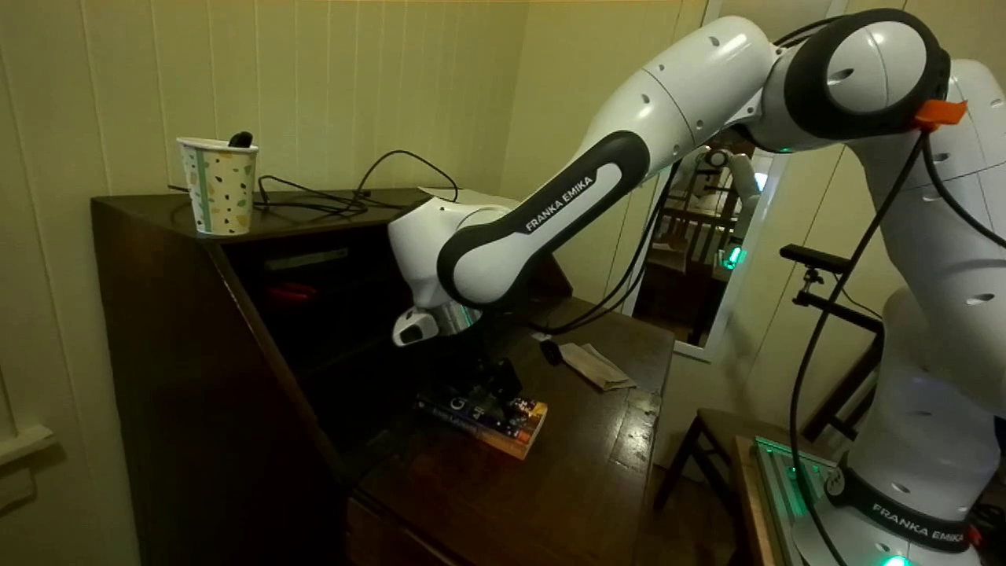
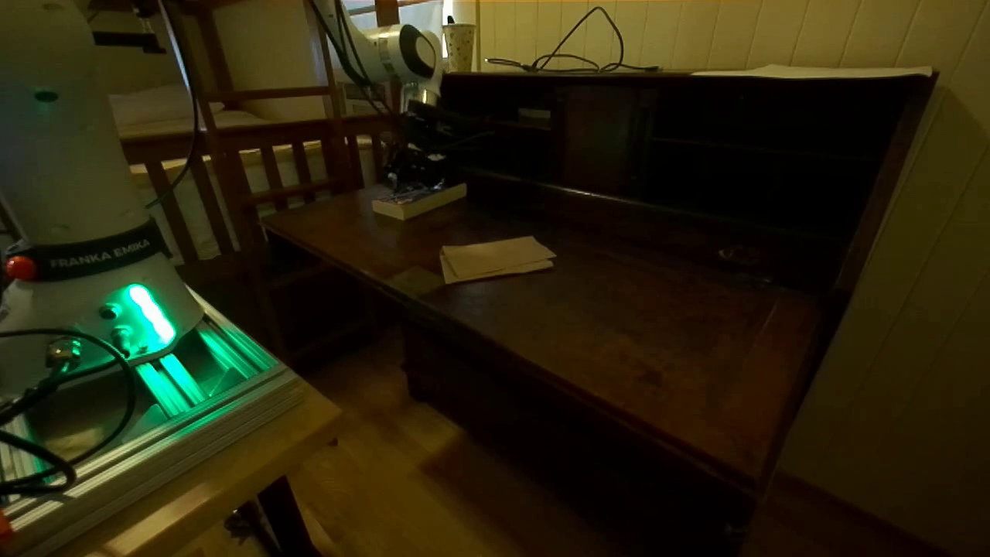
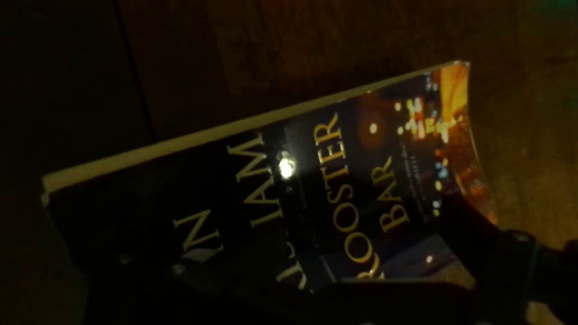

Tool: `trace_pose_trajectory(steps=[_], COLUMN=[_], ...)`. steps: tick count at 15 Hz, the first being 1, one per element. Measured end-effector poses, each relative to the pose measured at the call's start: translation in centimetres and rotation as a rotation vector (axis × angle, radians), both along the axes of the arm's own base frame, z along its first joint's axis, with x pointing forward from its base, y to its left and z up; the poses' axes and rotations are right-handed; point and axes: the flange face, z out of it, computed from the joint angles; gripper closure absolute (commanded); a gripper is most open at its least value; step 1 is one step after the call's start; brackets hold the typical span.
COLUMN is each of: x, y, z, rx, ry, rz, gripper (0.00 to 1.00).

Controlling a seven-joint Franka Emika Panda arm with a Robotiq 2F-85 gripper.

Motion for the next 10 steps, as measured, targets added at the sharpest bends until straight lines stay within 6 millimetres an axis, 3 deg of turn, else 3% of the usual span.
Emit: trace_pose_trajectory(steps=[4,10], x=[-0.1,0.1], y=[3.6,3.6], z=[0.0,0.4], rx=[0.022,0.037], ry=[0.078,0.098], rz=[0.048,0.044], gripper=[0.0,0.0])
